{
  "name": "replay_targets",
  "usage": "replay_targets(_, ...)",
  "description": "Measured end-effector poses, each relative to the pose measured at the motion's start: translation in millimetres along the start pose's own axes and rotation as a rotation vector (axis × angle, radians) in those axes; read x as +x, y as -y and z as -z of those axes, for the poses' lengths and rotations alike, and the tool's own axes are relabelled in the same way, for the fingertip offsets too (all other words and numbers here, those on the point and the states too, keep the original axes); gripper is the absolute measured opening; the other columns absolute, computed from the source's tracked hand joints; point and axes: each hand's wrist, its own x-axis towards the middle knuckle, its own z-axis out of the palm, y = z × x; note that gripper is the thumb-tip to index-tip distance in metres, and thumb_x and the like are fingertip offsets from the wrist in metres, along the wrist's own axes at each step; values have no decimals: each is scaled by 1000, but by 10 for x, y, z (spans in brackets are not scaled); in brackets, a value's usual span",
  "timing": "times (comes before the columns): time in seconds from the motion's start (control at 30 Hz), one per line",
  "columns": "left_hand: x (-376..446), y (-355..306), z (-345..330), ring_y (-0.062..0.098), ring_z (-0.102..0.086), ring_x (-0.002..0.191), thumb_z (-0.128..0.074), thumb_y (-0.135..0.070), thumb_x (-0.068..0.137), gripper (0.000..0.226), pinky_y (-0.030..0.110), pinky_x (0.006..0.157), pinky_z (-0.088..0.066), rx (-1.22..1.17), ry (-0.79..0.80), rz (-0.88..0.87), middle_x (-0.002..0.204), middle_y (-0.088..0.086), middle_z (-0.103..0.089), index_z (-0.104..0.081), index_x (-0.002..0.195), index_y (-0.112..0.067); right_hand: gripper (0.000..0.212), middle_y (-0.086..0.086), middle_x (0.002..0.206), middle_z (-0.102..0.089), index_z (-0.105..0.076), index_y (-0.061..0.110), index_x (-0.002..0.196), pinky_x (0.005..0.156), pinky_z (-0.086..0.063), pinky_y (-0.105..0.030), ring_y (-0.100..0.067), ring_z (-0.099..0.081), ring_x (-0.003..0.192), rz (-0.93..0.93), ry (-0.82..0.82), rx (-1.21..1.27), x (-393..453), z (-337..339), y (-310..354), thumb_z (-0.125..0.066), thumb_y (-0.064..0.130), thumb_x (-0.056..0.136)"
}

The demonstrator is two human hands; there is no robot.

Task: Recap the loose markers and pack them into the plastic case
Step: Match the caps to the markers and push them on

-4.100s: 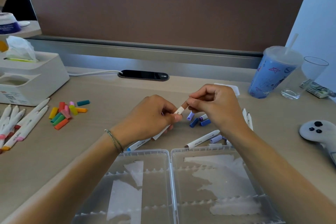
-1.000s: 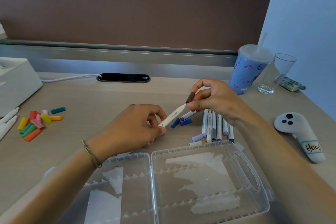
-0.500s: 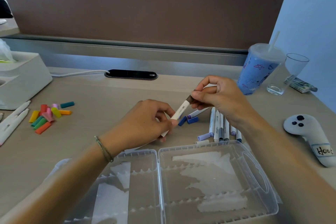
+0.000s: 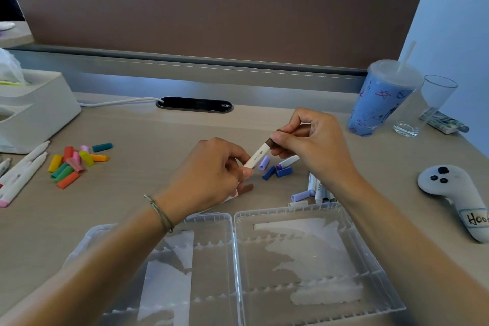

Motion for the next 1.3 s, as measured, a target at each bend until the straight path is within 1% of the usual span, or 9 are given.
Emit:
replay_targets(0.17, 0, -46, 68, 5, -67, 67, -73, -32, 90, 7, 21, 73, -56, 76, 4, -10, 74, -11, -72, -74, 97, -30, 15, -11, 79, -79, -62, -8, 88, 65, -64, -35, -27, -77, 70, -49, 91, -15, 76, 169, 92, -70, 4, 93)
replay_targets(0.27, 0, -53, 126, 7, -61, 72, -76, -39, 85, 12, 19, 65, -51, 246, 56, 1, 85, -13, -70, -77, 91, -29, 12, -10, 80, -79, -72, -1, 89, 69, -64, -33, -25, -77, 73, -104, 189, -97, 117, 304, 90, -68, 10, 95)
replay_targets(0.4, -21, -10, 147, 8, -61, 76, -80, -38, 80, 17, 18, 57, -40, 390, 156, 43, 86, -12, -68, -80, 93, -27, 15, 0, 72, -75, -76, 13, 80, 75, -64, -37, -16, -74, 69, -38, 65, -405, 174, 369, -173, -70, 13, 93)
replay_targets(0.53, -36, 6, 147, 9, -60, 75, -81, -37, 78, 16, 22, 64, -48, 478, 179, 38, 79, -11, -64, -77, 91, -28, 14, 3, 90, -74, -76, 25, 89, 74, -54, -33, -14, -65, 83, 18, 105, -781, 179, 335, -377, -65, 22, 95)
replay_targets(0.67, -64, 10, 144, 13, -61, 81, -80, -38, 79, 17, 27, 72, -53, 602, 222, 26, 92, -13, -67, -77, 93, -28, 16, 1, 105, -70, -76, 27, 99, 73, -41, -31, -18, -54, 101, 85, 158, -1030, 199, 284, -481, -60, 27, 97)
replay_targets(0.9, -42, 18, 176, 10, -58, 80, -79, -40, 82, 16, 23, 70, -46, 551, 257, 37, 80, -17, -58, -79, 90, -25, 11, 2, 106, -64, -70, 25, 102, 74, -32, -30, -20, -48, 103, 193, 266, -1191, 197, 285, -527, -63, 30, 96)
replay_targets(1.0, -5, 62, 215, 10, -54, 70, -69, -37, 91, 16, 23, 63, -42, 466, 187, 32, 70, -15, -53, -77, 83, -25, 2, 3, 102, -62, -63, 24, 95, 72, -32, -30, -18, -46, 100, 194, 295, -1192, 201, 282, -520, -63, 26, 96)
replay_targets(1.13, 55, 138, 192, 7, -52, 66, -63, -35, 94, 24, 25, 58, -38, 402, 43, 14, 70, -11, -57, -69, 73, -25, 19, 6, 87, -52, -48, 25, 88, 59, -26, -26, -18, -45, 86, 143, 316, -1143, 187, 255, -490, -62, 15, 96)
replay_targets(1.3, 100, 199, 145, 7, -57, 74, -64, -41, 93, 17, 26, 65, -46, 339, -52, -8, 75, -16, -61, -69, 80, -31, 16, 3, 110, -60, -63, 25, 107, 74, -35, -29, -19, -50, 104, 86, 315, -1199, 191, 312, -371, -70, 29, 93)
